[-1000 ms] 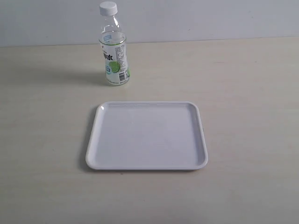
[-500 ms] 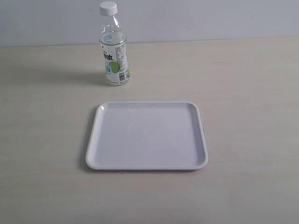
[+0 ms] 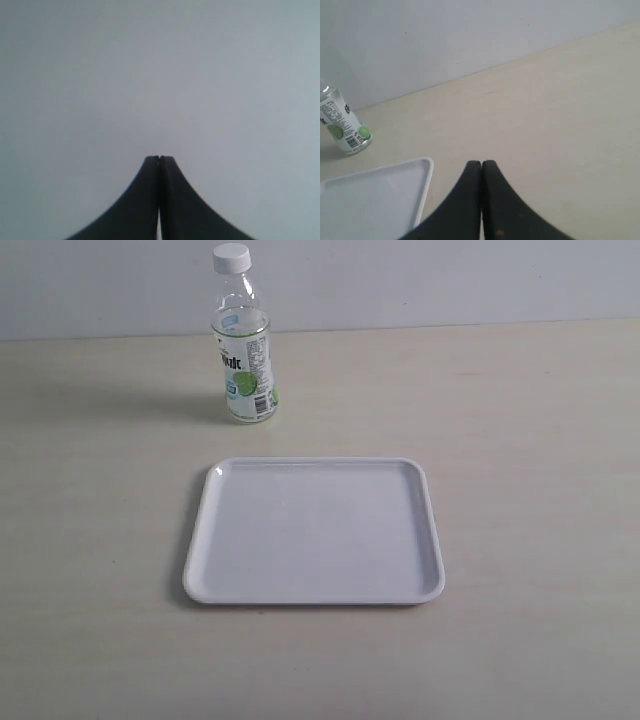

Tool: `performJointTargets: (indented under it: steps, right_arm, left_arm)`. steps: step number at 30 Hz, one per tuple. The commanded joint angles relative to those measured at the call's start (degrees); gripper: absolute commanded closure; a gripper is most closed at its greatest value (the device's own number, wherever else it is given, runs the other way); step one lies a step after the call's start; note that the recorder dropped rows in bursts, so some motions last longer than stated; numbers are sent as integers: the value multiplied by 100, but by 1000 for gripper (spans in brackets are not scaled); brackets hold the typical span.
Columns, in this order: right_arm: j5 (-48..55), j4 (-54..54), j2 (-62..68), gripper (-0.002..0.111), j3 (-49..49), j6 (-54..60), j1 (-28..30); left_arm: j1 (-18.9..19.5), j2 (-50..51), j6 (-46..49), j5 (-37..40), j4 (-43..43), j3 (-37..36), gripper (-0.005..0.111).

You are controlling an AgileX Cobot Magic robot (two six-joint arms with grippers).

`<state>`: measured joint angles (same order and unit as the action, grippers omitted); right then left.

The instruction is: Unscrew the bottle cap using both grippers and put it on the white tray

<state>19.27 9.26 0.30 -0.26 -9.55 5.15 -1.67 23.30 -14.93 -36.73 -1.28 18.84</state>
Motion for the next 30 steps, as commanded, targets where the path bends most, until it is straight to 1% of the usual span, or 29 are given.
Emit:
performJointTargets:
  steps: [1, 3, 5, 6, 9, 11, 13, 15, 16, 18, 19, 23, 26, 28, 30]
  right_arm:
    - [-29, -12, -30, 108, 26, 35, 22]
    - [-29, -12, -30, 108, 26, 35, 22]
    - [-29, -12, -30, 108, 26, 35, 22]
    - [-29, -12, -30, 108, 26, 35, 22]
    - [-29, -12, -30, 108, 26, 35, 22]
    - [-29, -12, -30, 108, 26, 35, 22]
    - [-29, -12, -30, 108, 26, 35, 22]
    - [-29, -12, -30, 108, 26, 35, 22]
    - [-29, -12, -30, 108, 26, 35, 22]
    - [-29, -12, -30, 108, 26, 35, 22]
    - [-29, -12, -30, 108, 26, 35, 22]
    - [-29, -12, -30, 108, 26, 35, 22]
    - [-29, -12, -30, 108, 26, 35, 22]
    - [-29, -12, -30, 108, 26, 35, 22]
    - [-29, -12, -30, 108, 26, 35, 22]
  left_arm:
    - [-24, 2242, -178, 205, 910, 767, 107]
    - [-24, 3205, -653, 11, 1550, 1022, 107]
    - [-24, 4156, -1107, -368, 2277, 1252, 107]
    - [-24, 4676, -1290, -696, 2704, 1368, 107]
    - [-24, 6153, -1387, -1752, 3825, 1732, 107]
    - [-24, 7031, -1162, -2353, 4534, 2017, 107]
    - [-36, 7729, -863, -2607, 4789, 2274, 107]
    - [-45, 8337, -862, -2647, 4718, 2526, 106]
    - [-45, 8644, -848, -2644, 4738, 2678, 103]
    - [-45, 9157, -765, -2644, 4777, 2944, 94]
    - [-45, 9413, -764, -2644, 4850, 3094, 88]
    - [-45, 10233, -764, -2838, 5263, 3558, 56]
    - [-45, 10582, -650, -3112, 5391, 3727, 36]
    - [-45, 10696, -497, -3323, 5421, 3762, 25]
    - [-45, 10756, -372, -3323, 5421, 3775, 15]
